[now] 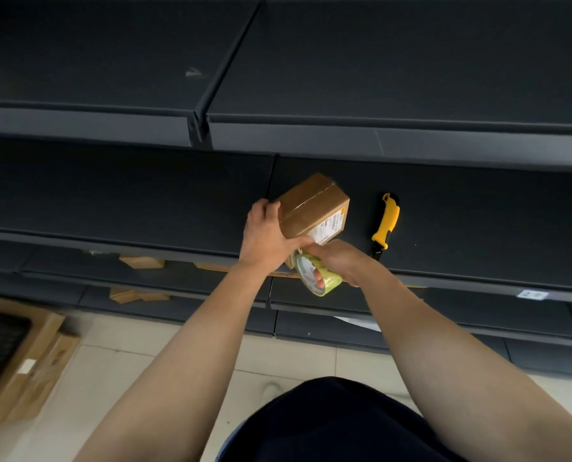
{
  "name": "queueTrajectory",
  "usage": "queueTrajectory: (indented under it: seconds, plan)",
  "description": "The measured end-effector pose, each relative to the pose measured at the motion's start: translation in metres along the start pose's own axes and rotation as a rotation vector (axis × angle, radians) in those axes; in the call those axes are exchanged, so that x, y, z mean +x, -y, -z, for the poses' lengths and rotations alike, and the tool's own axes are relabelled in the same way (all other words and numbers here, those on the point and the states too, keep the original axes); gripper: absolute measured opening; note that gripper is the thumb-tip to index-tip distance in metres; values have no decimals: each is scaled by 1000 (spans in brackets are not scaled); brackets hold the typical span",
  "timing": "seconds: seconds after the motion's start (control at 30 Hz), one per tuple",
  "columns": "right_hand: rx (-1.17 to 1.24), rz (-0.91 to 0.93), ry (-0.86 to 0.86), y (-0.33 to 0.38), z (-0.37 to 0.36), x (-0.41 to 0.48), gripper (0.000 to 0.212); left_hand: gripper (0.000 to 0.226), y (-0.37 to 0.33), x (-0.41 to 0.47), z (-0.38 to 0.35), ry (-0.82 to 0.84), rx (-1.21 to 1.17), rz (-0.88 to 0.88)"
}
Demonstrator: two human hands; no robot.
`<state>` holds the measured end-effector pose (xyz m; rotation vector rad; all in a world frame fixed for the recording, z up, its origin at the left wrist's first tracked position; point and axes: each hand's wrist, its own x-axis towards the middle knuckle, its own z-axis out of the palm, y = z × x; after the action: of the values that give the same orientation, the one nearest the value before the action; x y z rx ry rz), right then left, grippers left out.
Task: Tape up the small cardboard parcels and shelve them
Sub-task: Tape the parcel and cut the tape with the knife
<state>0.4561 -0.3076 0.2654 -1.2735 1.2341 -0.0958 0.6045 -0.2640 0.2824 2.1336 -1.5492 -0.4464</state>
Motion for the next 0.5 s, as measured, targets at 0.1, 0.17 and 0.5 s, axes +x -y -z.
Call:
queueTrajectory:
  seconds: [0.1,0.17,0.5]
  plan:
    - [-89,68,34,-4,1,-4,31,88,-2,2,1,-49,-65,19]
    - [-48,128,124,-3,7,-11,39,80,2,7,7,-64,-145,79]
    - [87,288,155,43,8,-22,34,73,27,33,19,104,-582,318]
